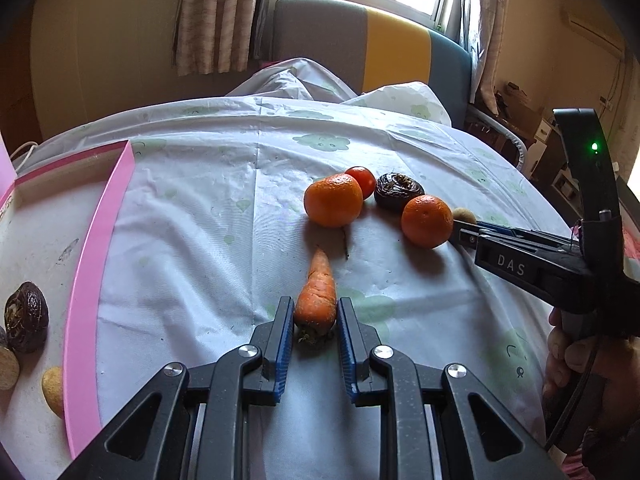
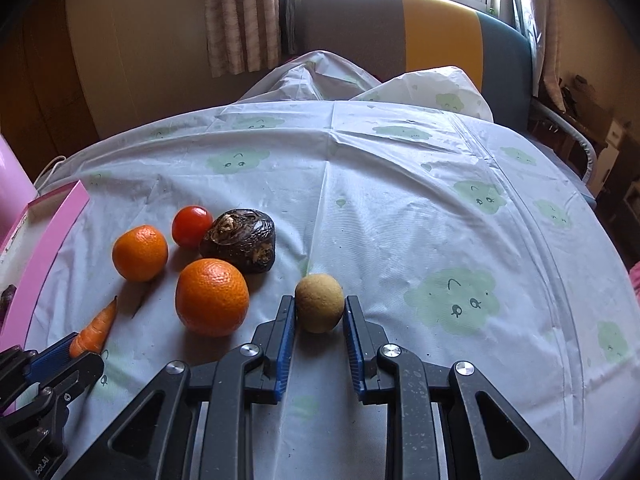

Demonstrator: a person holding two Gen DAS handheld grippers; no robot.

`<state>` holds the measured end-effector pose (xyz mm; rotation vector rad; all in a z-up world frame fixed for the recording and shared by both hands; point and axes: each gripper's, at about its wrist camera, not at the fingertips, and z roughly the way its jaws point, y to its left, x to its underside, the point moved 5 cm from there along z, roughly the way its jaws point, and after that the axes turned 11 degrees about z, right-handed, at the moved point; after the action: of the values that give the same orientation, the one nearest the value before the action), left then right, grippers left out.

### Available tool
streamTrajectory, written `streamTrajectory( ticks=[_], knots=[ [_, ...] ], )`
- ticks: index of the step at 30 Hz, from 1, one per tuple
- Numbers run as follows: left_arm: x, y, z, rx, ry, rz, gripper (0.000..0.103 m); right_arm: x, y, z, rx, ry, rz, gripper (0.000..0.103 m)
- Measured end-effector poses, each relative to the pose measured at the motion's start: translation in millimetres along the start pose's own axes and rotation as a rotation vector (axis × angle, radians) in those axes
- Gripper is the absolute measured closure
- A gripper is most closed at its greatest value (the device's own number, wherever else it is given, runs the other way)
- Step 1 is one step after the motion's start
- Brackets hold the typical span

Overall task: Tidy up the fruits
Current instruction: 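Lower the carrot into the tray with left tool while right lowers the kiwi beside it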

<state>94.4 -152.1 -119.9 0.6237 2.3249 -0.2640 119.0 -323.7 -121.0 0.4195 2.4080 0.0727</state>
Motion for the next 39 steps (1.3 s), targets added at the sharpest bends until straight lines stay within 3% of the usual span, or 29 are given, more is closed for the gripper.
streamTrajectory(
  ticks=[15,24,31,39],
  knots=[
    [-0.1,-2.0,-5.2,-0.016,0.014,0.011,0.082,1.0,0.4,-1.1,-0.014,-0.014,0.011,0.079],
    [-10.6,6.6,-51.4,-0.021,-0.051,-0.023,0.082,1.4,-0.2,-2.5,-0.021,-0.017,0.018,0.079],
    [-13.1,70.0,-82.8,-0.115,-0.072,-0.145,0.082,0.1,-2.7,-6.1,-0.028,-0.024,0.029,0.079],
    [10.5,153.0,-90.3,-0.256,-0.028,-0.278,0.082,3.9,8.8,-40.2,-0.084,-0.08,0.039,0.08]
  ],
)
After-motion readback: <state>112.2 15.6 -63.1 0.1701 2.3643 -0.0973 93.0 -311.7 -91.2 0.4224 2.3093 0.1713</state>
